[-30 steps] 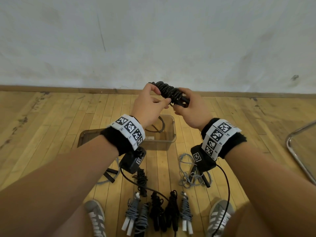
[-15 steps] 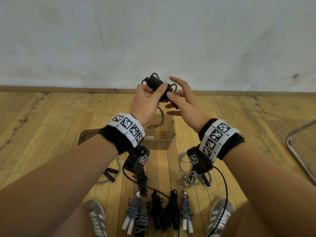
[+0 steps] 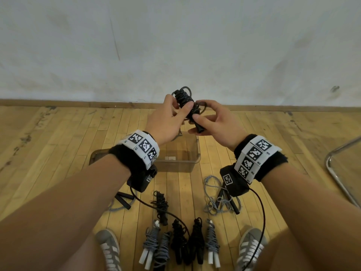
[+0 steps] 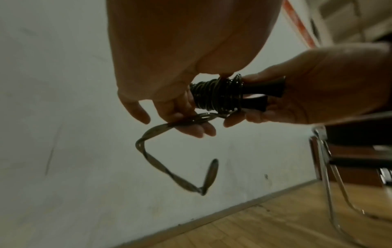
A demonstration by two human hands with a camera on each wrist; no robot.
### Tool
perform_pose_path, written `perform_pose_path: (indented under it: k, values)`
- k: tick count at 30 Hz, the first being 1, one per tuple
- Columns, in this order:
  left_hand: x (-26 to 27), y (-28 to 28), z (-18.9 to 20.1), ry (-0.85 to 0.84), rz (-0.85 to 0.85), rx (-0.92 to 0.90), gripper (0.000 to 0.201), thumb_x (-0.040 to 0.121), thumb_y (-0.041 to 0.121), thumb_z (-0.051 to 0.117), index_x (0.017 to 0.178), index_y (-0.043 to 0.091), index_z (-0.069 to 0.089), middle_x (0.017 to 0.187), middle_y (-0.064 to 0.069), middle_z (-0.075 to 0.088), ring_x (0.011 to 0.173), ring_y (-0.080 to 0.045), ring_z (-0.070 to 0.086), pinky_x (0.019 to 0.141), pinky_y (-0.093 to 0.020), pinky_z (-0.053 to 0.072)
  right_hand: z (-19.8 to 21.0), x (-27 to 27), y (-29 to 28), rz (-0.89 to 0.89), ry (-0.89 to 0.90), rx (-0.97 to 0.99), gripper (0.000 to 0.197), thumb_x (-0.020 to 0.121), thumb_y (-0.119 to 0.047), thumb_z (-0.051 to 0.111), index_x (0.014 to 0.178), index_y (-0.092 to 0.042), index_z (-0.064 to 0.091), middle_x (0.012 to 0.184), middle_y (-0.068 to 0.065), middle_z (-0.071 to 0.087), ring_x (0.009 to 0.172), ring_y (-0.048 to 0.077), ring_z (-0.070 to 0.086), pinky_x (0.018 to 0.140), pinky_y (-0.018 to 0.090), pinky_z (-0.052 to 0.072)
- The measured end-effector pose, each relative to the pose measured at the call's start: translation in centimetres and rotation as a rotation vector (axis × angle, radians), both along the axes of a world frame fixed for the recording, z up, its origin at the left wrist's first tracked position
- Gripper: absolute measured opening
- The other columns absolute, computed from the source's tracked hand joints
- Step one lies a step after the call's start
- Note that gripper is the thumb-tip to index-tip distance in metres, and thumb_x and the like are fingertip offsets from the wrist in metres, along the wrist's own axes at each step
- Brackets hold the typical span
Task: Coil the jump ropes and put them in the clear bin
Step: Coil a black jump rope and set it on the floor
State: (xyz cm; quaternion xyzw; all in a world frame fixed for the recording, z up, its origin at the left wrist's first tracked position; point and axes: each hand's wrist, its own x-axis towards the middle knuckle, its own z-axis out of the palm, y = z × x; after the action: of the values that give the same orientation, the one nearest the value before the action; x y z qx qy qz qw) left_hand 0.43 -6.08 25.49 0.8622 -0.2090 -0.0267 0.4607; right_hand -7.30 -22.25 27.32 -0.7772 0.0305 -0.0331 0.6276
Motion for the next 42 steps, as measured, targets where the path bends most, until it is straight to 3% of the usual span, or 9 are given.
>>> perform_pose_path:
  k: [5, 11, 15, 18, 21, 25, 28, 33, 42]
  values:
    - [0.5, 0.3, 0.0, -0.193, 0.07, 0.277, 0.057, 0.095, 0.079, 0.027, 0.112, 0.03, 0.052, 0.073, 0.012, 0.071, 0.088, -0.009, 0.067, 0.103, -0.041, 0.032, -0.3, 0.1, -0.4, -0.042, -0.074, -0.225, 0.047, 0.098, -0.019, 0.066, 0.141, -0.019, 0.045, 0.102, 0.006, 0.076, 0.083, 0.016, 0.077, 0.079, 0.032, 0.062]
    - [1.4, 0.8, 0.7, -0.182, 0.129, 0.269, 0.073, 0.078, 0.091, 0.036, 0.109, 0.034, 0.072, 0.073, 0.013, 0.073, 0.079, -0.006, 0.071, 0.083, -0.037, 0.055, -1.0, 0.6, -0.6, -0.133, -0.126, -0.446, 0.053, 0.096, -0.027, 0.069, 0.142, -0.033, 0.044, 0.111, 0.0, 0.072, 0.09, 0.012, 0.073, 0.086, 0.042, 0.061]
    - [0.9, 1.3, 1.1, 0.115, 0.076, -0.037, 0.045, 0.084, 0.058, 0.076, 0.114, 0.027, 0.068, 0.071, 0.01, 0.076, 0.058, -0.001, 0.069, 0.059, -0.024, 0.053, -1.1, 0.6, -0.7, -0.168, -0.153, -0.575, 0.066, 0.094, -0.028, 0.071, 0.152, -0.028, 0.039, 0.119, -0.003, 0.065, 0.098, 0.011, 0.063, 0.088, 0.032, 0.053]
    - [0.8, 1.3, 1.0, 0.173, 0.022, -0.146, 0.041, 0.086, 0.043, 0.079, 0.12, 0.024, 0.066, 0.078, 0.007, 0.078, 0.059, -0.006, 0.07, 0.063, -0.026, 0.054, -1.3, 0.9, -0.7, -0.176, -0.142, -0.621, 0.072, 0.093, -0.03, 0.071, 0.155, -0.021, 0.036, 0.123, -0.001, 0.061, 0.105, 0.017, 0.061, 0.092, 0.033, 0.051]
    - [0.4, 0.6, 0.9, 0.234, 0.007, -0.253, 0.035, 0.092, 0.039, 0.073, 0.12, 0.019, 0.065, 0.089, 0.0, 0.079, 0.069, -0.011, 0.074, 0.058, -0.026, 0.056, -1.3, 1.1, -0.5, -0.178, -0.179, -0.598, 0.065, 0.09, -0.025, 0.074, 0.148, -0.021, 0.047, 0.119, 0.001, 0.06, 0.098, 0.019, 0.063, 0.09, 0.036, 0.055]
    - [0.0, 0.1, 0.9, 0.29, 0.04, -0.328, 0.038, 0.095, 0.049, 0.067, 0.112, 0.015, 0.065, 0.096, -0.002, 0.078, 0.07, -0.009, 0.075, 0.051, -0.021, 0.051, -1.3, 1.0, -0.2, -0.148, -0.208, -0.568, 0.056, 0.087, -0.021, 0.075, 0.138, -0.029, 0.052, 0.107, -0.002, 0.06, 0.083, 0.014, 0.062, 0.069, 0.012, 0.048]
    - [0.0, 0.1, 1.0, 0.288, 0.034, -0.361, 0.033, 0.094, 0.044, 0.07, 0.11, 0.016, 0.064, 0.097, -0.003, 0.078, 0.07, -0.01, 0.076, 0.057, -0.024, 0.055, -1.1, 0.8, 0.0, -0.115, -0.163, -0.333, 0.056, 0.09, -0.017, 0.072, 0.138, -0.032, 0.048, 0.109, 0.005, 0.062, 0.084, 0.022, 0.069, 0.072, 0.031, 0.06]
    - [0.0, -0.2, 1.0, 0.299, 0.03, -0.422, 0.038, 0.091, 0.044, 0.075, 0.115, 0.017, 0.065, 0.095, -0.001, 0.078, 0.07, -0.016, 0.075, 0.082, -0.037, 0.062, -0.4, 0.5, 0.3, -0.055, 0.046, 0.148, 0.036, 0.107, -0.025, 0.047, 0.143, -0.029, 0.045, 0.098, 0.008, 0.075, 0.083, 0.025, 0.072, 0.07, 0.036, 0.06]
    - [0.3, 0.4, 0.9, 0.005, 0.048, -0.028, 0.047, 0.09, 0.072, 0.056, 0.114, 0.032, 0.066, 0.08, 0.011, 0.074, 0.067, 0.005, 0.065, 0.067, -0.025, 0.048, -1.1, 0.5, -0.6, -0.091, -0.114, -0.193, 0.035, 0.107, -0.025, 0.05, 0.142, -0.027, 0.044, 0.096, 0.007, 0.073, 0.071, 0.011, 0.069, 0.069, 0.03, 0.061]
